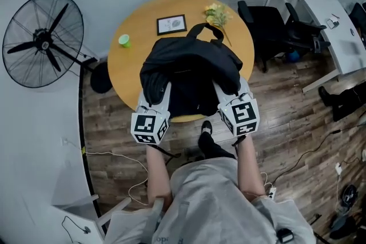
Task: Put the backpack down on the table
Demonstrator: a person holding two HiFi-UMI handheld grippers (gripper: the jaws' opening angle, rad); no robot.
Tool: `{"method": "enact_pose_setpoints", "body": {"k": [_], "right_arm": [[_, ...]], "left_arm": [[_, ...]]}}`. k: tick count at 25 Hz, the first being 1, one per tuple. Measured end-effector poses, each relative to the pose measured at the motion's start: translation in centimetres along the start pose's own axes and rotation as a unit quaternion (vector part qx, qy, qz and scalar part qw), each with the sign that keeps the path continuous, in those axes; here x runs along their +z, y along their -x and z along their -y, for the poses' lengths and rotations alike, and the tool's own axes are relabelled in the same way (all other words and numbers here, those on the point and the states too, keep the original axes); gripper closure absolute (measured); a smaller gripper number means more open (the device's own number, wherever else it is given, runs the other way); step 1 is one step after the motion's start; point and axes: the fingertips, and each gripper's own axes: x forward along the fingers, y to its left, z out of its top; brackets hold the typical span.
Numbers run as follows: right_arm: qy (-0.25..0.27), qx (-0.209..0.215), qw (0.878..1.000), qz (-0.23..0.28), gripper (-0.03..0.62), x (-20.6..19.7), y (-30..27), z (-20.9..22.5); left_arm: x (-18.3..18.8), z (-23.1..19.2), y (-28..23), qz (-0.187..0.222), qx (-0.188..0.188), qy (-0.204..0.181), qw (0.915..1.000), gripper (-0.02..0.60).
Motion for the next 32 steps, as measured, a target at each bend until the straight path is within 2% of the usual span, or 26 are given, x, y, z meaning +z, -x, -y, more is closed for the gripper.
{"method": "enact_pose_setpoints", "body": {"k": [6, 9, 12, 15, 20, 23, 26, 29, 32], "right_arm": [[-0.008, 0.009, 1.000, -0.006, 0.494, 0.5, -4.9, 2.9], [-0.020, 0.033, 0.999, -0.029, 0.497, -0.3, -6.2, 3.5], [-0.034, 0.062, 0.996, -0.047, 0.499, -1.3, -7.3, 3.8], [-0.059, 0.090, 0.992, -0.059, 0.499, -3.0, -8.0, 3.2], [-0.094, 0.124, 0.984, -0.087, 0.499, -6.1, -9.6, 2.8], [-0.112, 0.143, 0.978, -0.103, 0.499, -7.8, -11.1, 1.9], [-0.130, 0.144, 0.975, -0.109, 0.499, -9.5, -13.0, 1.5], [-0.109, 0.130, 0.979, -0.116, 0.499, -11.2, -14.5, 2.7], [-0.112, 0.126, 0.979, -0.114, 0.499, -12.1, -15.7, 3.0]], "left_arm": [[0.6, -2.6, -4.6, -0.013, 0.006, 0.001, 0.9999, 0.492], [-0.5, -3.4, -6.5, -0.064, -0.026, 0.017, 0.9974, 0.497], [-1.3, -4.3, -8.4, -0.104, -0.055, 0.015, 0.9929, 0.497], [-2.6, -5.1, -8.9, -0.128, -0.053, 0.013, 0.9903, 0.497], [-5.9, -6.3, -10.0, -0.191, -0.073, 0.022, 0.9786, 0.495], [-7.7, -7.7, -10.4, -0.218, -0.068, 0.023, 0.9733, 0.495], [-9.5, -9.4, -11.2, -0.235, -0.059, 0.021, 0.9698, 0.495], [-11.0, -9.7, -13.1, -0.248, -0.062, 0.029, 0.9664, 0.494], [-11.9, -10.6, -14.2, -0.258, -0.063, 0.028, 0.9637, 0.494]]}}
